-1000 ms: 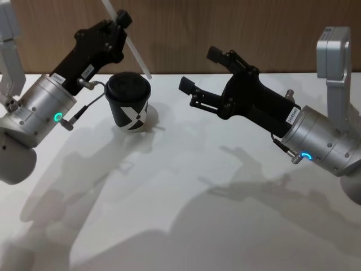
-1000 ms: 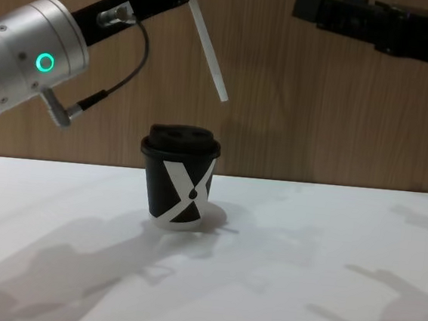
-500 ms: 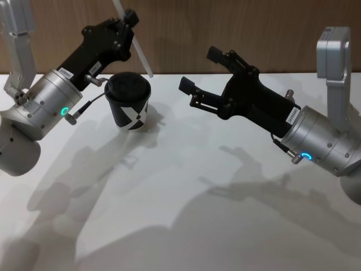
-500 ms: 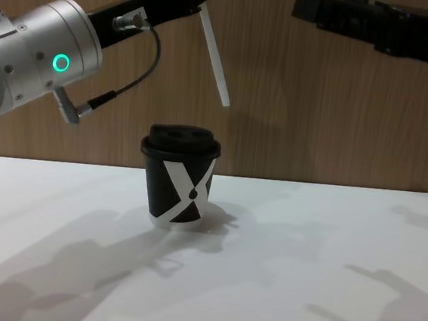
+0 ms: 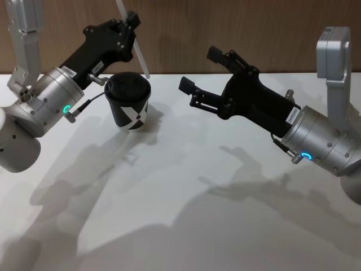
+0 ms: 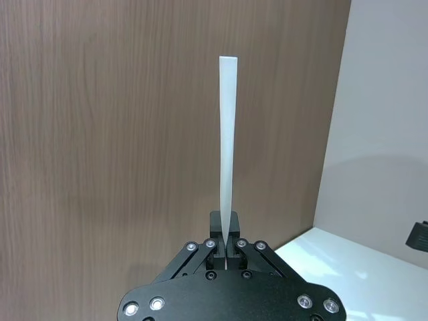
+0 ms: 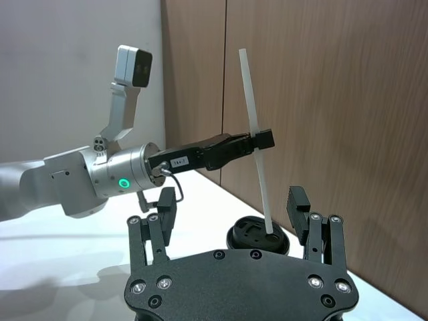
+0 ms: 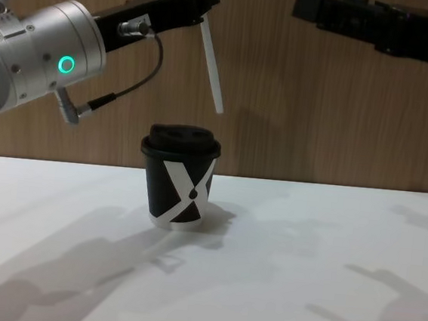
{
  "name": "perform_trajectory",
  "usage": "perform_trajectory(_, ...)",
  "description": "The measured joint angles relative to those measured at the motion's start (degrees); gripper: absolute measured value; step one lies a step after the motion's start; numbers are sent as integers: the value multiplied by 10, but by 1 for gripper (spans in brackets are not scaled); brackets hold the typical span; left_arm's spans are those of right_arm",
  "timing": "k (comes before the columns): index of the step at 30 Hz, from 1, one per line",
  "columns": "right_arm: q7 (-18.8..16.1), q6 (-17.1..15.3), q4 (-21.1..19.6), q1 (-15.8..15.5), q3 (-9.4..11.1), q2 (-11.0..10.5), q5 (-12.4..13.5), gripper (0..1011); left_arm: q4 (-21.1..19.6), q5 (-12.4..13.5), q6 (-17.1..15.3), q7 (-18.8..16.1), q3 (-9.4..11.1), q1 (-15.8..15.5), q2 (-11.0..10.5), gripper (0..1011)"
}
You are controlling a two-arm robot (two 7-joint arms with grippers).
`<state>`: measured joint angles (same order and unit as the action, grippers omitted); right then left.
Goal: Pick up the straw with one hand, pass it to the other hand, and insert it into the cup.
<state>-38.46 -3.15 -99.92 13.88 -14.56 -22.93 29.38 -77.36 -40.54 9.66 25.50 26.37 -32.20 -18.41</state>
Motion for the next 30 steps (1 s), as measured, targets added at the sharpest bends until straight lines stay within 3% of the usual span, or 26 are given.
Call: perform_trajectory(30,0,0,0,0,0,0,0,1001,20,68,-3,-35,6,-19,5,11)
